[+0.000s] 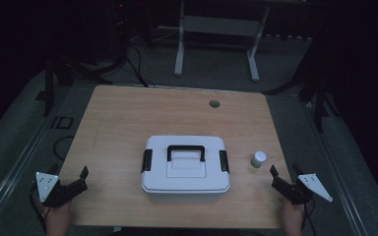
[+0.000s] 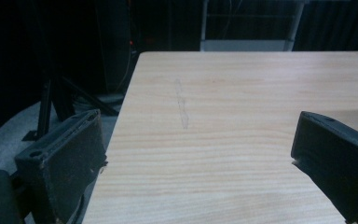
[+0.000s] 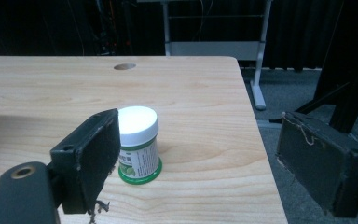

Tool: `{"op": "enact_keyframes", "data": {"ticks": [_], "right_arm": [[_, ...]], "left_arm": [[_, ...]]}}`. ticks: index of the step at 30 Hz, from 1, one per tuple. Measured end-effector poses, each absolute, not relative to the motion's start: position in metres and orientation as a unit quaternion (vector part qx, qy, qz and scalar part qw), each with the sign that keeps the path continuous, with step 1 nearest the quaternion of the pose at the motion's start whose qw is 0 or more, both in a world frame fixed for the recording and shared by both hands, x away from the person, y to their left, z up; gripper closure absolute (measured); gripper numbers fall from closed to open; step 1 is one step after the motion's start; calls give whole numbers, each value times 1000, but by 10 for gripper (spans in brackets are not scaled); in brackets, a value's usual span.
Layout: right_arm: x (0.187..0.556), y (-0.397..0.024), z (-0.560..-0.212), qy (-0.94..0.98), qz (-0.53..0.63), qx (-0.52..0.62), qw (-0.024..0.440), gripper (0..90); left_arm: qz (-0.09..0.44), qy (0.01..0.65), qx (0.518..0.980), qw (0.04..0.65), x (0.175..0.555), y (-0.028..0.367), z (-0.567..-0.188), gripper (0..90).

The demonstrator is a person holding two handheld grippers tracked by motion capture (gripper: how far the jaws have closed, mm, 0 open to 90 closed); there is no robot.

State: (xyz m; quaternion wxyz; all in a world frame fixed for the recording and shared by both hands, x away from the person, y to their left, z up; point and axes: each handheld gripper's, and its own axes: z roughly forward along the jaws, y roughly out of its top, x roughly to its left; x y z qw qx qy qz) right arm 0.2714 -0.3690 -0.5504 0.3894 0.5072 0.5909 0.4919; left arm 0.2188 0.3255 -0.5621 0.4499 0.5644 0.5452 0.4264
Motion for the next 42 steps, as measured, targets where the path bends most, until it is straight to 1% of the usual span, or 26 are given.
{"op": "enact_keyframes", "data": {"ticks": [4,8,10,11,14,15,17,18,19,20,21,22,25,28,29,30,31,32,33,34,35,36,37,39,41,42], "right_arm": [[272,-369,-551,593,492,507,387,131],[272,-370,-551,593,494,507,383,131],[272,-369,-551,594,494,507,382,132],[272,-369,-551,595,493,506,382,132],[272,-369,-551,596,495,505,380,131],[272,-370,-551,595,497,505,380,131],[272,-370,-551,593,497,508,379,131],[272,-370,-551,593,497,508,379,131],[272,-370,-551,594,496,509,377,132],[272,-370,-551,594,496,509,377,132],[273,-369,-551,597,494,506,379,131],[273,-369,-551,597,494,506,379,131],[273,-368,-551,601,490,506,378,131],[273,-368,-552,600,490,507,378,131],[273,-369,-552,598,491,508,378,131],[273,-369,-552,598,491,508,378,131],[273,-369,-552,598,491,509,376,131],[273,-369,-552,598,491,509,376,131],[273,-369,-552,598,492,509,376,131],[273,-369,-552,598,492,509,376,131],[273,-369,-552,599,491,509,375,131],[273,-369,-552,599,491,509,375,131],[274,-369,-552,599,491,510,374,131],[274,-369,-552,599,491,510,373,131],[274,-369,-552,599,491,510,373,131],[274,-369,-552,599,491,510,373,131]], "left_arm": [[424,543,570,447,217,327,-563,25],[409,541,577,455,214,331,-562,24],[403,539,587,451,213,334,-562,24],[398,536,601,438,214,336,-561,24],[390,533,611,437,215,339,-558,25],[373,534,619,439,216,341,-554,25],[364,534,624,439,216,342,-553,24],[347,537,632,439,217,343,-552,24],[319,540,647,434,217,343,-550,25],[319,540,647,434,217,343,-550,24],[285,537,667,431,217,343,-549,24],[285,537,667,431,217,343,-549,24],[246,524,706,408,218,342,-549,24],[235,521,719,395,218,343,-548,24],[213,516,734,387,219,346,-547,24],[213,516,734,387,219,346,-547,24],[191,510,752,372,221,348,-544,24],[191,510,752,372,221,348,-544,24],[173,498,774,349,222,350,-542,24],[173,498,774,349,222,350,-542,24],[157,487,796,323,223,350,-540,24],[157,487,796,323,223,350,-540,24],[150,484,805,308,224,350,-540,24],[153,474,822,277,224,349,-538,25],[131,467,836,255,225,349,-536,38],[131,467,836,255,225,349,-536,38]]}}
